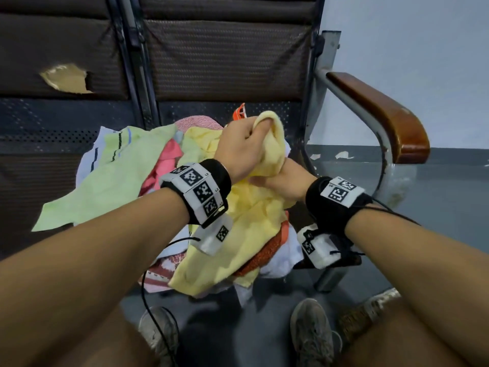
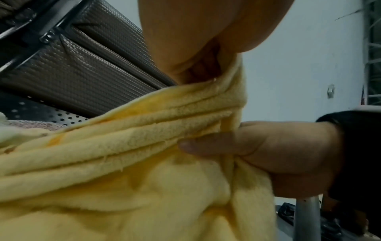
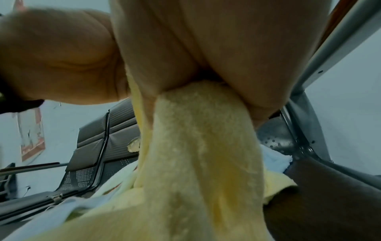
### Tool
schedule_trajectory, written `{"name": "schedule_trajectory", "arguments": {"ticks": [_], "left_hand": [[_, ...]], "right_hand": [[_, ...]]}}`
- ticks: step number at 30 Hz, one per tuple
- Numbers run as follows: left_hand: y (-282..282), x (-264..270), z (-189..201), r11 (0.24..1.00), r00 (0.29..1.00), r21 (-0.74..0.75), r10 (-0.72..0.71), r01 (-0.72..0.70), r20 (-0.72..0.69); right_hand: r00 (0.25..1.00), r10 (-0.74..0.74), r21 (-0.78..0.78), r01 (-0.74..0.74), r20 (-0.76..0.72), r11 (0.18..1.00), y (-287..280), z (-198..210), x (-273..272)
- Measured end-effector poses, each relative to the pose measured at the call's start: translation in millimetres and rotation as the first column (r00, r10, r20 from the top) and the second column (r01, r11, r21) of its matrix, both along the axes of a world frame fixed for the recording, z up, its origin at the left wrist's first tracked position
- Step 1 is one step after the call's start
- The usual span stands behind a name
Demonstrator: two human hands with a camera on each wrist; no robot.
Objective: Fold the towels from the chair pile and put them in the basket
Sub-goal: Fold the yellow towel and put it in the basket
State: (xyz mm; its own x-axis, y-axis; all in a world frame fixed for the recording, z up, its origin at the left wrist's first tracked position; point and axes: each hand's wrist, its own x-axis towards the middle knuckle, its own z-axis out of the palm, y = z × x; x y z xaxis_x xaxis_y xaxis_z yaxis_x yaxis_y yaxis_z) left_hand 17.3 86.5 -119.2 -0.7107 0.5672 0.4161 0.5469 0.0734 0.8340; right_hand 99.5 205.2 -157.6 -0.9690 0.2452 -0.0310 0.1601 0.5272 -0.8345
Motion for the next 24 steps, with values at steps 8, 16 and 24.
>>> {"name": "schedule_trajectory", "arguments": {"ticks": [8, 16, 24], "left_hand": [[-32.9, -37.2, -28.4, 0.769, 0.980, -0.633, -0.045, -0.092, -0.196], [-29.6, -19.5, -6.1, 0.980, 0.857, -0.193, 0.059, 0.048, 0.511], [-14.7, -1.6, 6.9, 0.990, 0.782, -0.086, -0.037, 0.114, 0.622]], "right_hand": [[0.781, -0.534, -0.015, 0.560, -0.325, 0.828, 40.0, 43.5, 4.6], [0.784, -0.597, -0.041, 0.600, -0.170, 0.799, 48.6, 33.0, 20.9], [0.903, -0.425, 0.201, 0.427, -0.055, 0.881, 32.5, 20.0, 19.6]]}}
